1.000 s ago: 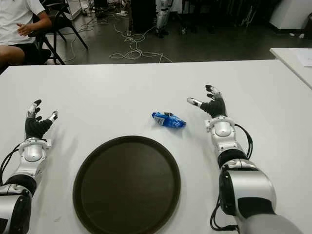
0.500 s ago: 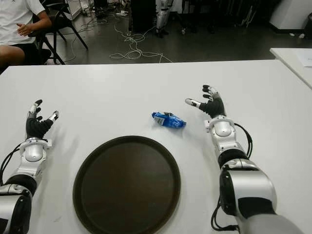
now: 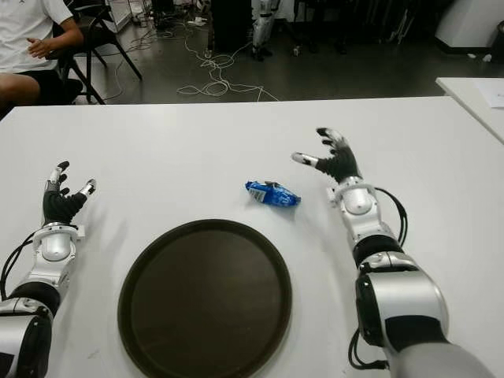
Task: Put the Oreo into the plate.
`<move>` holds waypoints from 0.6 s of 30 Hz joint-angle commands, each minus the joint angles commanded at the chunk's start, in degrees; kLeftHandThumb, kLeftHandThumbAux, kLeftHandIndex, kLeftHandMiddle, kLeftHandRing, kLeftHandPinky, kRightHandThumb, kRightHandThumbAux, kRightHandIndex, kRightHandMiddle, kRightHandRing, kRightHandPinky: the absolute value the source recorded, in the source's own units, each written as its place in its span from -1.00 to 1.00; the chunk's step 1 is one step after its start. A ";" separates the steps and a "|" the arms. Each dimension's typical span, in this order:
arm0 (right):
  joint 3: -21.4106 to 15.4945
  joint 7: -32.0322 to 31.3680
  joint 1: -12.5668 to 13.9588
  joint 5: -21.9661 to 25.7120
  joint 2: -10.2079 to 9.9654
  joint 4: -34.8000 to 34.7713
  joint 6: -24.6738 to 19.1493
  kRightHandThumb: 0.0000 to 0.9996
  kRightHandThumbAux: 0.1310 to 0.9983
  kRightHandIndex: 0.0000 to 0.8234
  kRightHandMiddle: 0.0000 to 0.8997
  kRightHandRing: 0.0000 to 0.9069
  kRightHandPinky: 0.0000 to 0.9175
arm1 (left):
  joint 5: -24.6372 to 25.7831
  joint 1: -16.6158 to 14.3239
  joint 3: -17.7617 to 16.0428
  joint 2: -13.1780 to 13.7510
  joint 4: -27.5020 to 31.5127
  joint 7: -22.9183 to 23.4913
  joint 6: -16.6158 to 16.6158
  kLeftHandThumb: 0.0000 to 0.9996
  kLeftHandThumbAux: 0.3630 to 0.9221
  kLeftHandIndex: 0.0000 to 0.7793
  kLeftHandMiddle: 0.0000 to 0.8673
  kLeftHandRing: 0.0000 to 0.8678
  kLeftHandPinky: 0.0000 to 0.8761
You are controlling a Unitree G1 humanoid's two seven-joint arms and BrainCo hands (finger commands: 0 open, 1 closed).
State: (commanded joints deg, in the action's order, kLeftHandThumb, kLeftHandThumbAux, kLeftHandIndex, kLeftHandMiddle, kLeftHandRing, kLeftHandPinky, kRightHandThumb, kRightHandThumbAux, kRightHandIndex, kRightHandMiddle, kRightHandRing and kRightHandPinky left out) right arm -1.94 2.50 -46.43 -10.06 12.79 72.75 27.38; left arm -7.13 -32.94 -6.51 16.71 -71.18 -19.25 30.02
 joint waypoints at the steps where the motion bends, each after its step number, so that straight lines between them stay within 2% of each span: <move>1: 0.18 0.26 -0.11 -0.12 -0.24 -0.06 -0.09 -1.00 0.30 -0.47 -0.65 -0.79 -0.98 | 0.08 -0.02 -0.06 -0.01 -0.02 0.10 0.03 -1.00 0.28 -0.90 -0.90 -0.96 -0.99; 5: 0.95 1.12 -0.58 -0.63 -0.72 -0.32 -0.55 -1.00 0.32 -0.44 -0.66 -0.81 -1.00 | 0.05 -0.08 -0.06 0.01 -0.09 -0.07 0.05 -1.00 0.31 -0.89 -0.88 -0.94 -0.98; 11: 2.09 1.32 -1.25 -1.13 -1.14 -1.10 -0.89 -1.00 0.44 -0.54 -0.68 -0.76 -0.85 | -0.29 0.06 0.12 -0.09 -0.11 -0.67 0.21 -1.00 0.33 -0.89 -0.88 -0.94 -0.97; 18: 2.52 0.33 -1.57 -1.06 -1.33 -1.58 -0.93 -1.00 0.48 -0.57 -0.66 -0.72 -0.80 | -0.36 0.01 0.19 -0.20 -0.10 -0.61 0.33 -1.00 0.34 -0.88 -0.88 -0.95 -0.99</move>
State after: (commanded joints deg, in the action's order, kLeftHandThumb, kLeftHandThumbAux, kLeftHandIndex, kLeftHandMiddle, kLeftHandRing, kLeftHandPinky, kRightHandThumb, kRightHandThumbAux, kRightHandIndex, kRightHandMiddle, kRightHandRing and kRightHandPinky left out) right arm 0.58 2.84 -48.00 -11.12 11.46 71.18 26.45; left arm -7.49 -32.94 -6.32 16.51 -71.28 -19.86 30.36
